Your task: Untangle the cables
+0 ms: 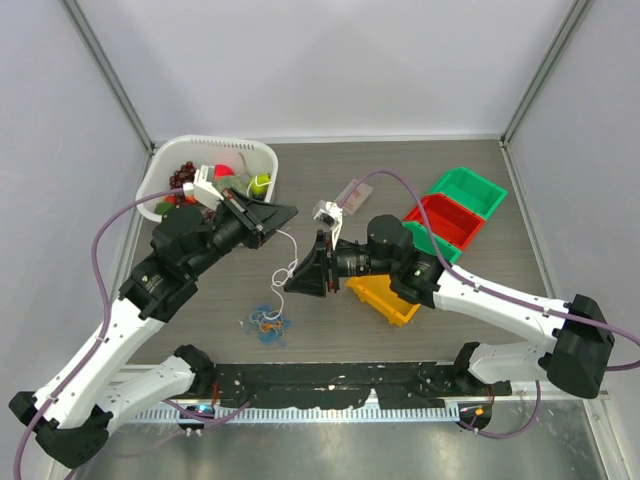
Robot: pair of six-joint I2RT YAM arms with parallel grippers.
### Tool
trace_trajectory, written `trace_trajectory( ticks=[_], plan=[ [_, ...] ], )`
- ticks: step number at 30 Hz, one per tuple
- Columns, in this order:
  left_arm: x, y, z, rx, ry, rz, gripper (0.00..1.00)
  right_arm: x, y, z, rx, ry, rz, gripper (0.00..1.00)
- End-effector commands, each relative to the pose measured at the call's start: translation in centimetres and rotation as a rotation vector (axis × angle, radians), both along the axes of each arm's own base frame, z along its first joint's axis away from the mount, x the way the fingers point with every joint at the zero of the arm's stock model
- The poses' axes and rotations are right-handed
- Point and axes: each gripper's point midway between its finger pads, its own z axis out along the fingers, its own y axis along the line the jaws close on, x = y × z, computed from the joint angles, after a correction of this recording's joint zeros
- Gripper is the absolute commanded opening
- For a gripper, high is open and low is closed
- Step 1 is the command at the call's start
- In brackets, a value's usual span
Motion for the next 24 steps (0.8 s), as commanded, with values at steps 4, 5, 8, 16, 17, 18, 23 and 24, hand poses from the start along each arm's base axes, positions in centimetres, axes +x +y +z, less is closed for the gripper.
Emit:
trace_trajectory(
  ticks=[4, 5, 8, 16, 17, 18, 23, 24],
  plan=[
    [0.3, 1.5, 2.3, -0.032, -0.079, 0.053, 0.0, -0.5, 0.2, 1.4, 0.049, -0.012, 0.02, 0.17],
    [0.3, 1.7, 2.4, -0.033, -0.082, 0.057, 0.0, -0.6, 0.1, 1.4, 0.046, -0.01, 0.021, 0.12],
    [0.4, 2.1, 2.8, -0.028, -0.1, 0.071, 0.0, -0.5, 0.0, 1.6, 0.051, 0.006, 0.008, 0.01],
    [0.5, 5.3, 6.2, 0.133, -0.26, 0.192, 0.0, -0.6, -1.1, -1.0, -0.035, 0.057, -0.037, 0.01],
    [0.4, 5.5, 6.5, 0.15, -0.274, 0.199, 0.0, -0.6, -1.3, -1.4, -0.044, 0.064, -0.044, 0.01],
    [0.3, 5.8, 6.9, 0.16, -0.288, 0.205, 0.0, -0.7, -1.5, -1.6, -0.052, 0.065, -0.045, 0.01],
    [0.0, 6.5, 7.7, 0.204, -0.309, 0.223, 0.0, -0.9, -2.3, -2.7, -0.093, 0.073, -0.06, 0.01],
    [0.0, 6.6, 7.8, 0.206, -0.311, 0.226, 0.0, -1.0, -2.4, -3.1, -0.103, 0.079, -0.062, 0.01]
  ],
)
